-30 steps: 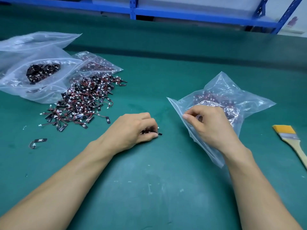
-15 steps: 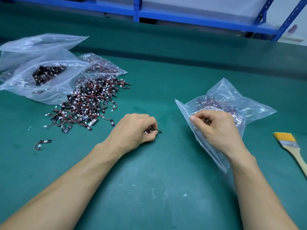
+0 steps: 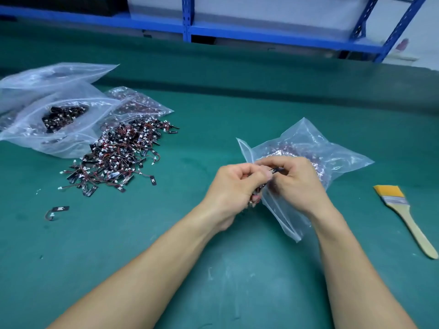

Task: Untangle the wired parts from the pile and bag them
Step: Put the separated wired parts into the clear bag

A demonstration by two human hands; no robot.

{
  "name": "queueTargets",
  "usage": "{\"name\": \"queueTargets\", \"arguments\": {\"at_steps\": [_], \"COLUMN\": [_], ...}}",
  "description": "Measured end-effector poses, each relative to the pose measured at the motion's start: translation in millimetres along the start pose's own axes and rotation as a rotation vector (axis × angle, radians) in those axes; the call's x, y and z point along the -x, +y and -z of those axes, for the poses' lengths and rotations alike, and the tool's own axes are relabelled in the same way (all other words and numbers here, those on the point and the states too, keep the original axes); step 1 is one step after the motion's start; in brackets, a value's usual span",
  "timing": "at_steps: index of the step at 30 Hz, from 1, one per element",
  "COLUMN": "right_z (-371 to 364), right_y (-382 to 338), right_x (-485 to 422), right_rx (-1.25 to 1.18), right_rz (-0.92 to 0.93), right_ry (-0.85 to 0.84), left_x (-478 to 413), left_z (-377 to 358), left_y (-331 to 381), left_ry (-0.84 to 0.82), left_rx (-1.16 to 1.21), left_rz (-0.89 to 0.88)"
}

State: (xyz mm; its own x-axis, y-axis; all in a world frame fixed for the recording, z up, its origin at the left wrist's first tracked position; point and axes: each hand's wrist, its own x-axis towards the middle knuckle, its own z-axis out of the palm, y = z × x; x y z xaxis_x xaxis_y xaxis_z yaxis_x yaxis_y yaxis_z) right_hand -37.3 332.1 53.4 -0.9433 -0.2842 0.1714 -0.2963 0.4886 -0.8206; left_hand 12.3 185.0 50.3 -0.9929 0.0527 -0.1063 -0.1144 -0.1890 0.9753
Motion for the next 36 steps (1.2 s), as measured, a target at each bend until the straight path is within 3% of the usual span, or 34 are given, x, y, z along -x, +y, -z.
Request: {"name": "queueTargets", "arguments": {"at_steps": [3, 6, 9, 12, 16, 20, 24, 28, 32, 36], "right_z": [2.0, 2.0, 2.3, 0.1, -1.1, 4.9, 7.3, 8.6, 7.2, 6.6], "right_y": [2.0, 2.7, 0.8, -3.6, -9.1, -11.8, -12.8, -13.6, -11.0, -9.2], "right_x": [-0.4, -1.0, -0.6, 3.0, 5.6, 5.4, 5.9, 6.5, 6.0, 5.8], "right_rx": [-0.128, -0.136, -0.149, -0.053, 0.004, -0.063, -0.103, -0.132, -0.114, -0.112], "right_rz": [-0.055, -0.051, -0.023, 0.054, 0.142, 0.119, 0.087, 0.089, 0.101, 0.092], "right_ry": [0.073, 0.11, 0.173, 0.202, 0.254, 0.296, 0.294, 0.277, 0.261, 0.26], "left_x": [-6.2, -9.5, -12.1, -8.6, -17.0, -32.3, -31.9, -22.3, -10.6, -5.6], "left_z": [-12.9, -2.8, 6.3, 2.4, -15.2, -28.2, -28.6, -15.7, 2.2, 16.3], "left_y": [-9.7, -17.8, -17.8, -9.2, 10.7, 25.7, 20.2, 11.9, 10.2, 6.0], "left_ry": [0.076, 0.166, 0.215, 0.231, 0.228, 0.169, 0.173, -0.124, -0.307, -0.254], "left_rx": [0.013, -0.117, -0.517, -0.994, -1.243, -1.058, -0.804, -0.359, -0.333, -0.351], "left_rz": [0.09, 0.141, 0.111, -0.061, -0.18, -0.034, -0.007, 0.01, -0.044, -0.066]}}
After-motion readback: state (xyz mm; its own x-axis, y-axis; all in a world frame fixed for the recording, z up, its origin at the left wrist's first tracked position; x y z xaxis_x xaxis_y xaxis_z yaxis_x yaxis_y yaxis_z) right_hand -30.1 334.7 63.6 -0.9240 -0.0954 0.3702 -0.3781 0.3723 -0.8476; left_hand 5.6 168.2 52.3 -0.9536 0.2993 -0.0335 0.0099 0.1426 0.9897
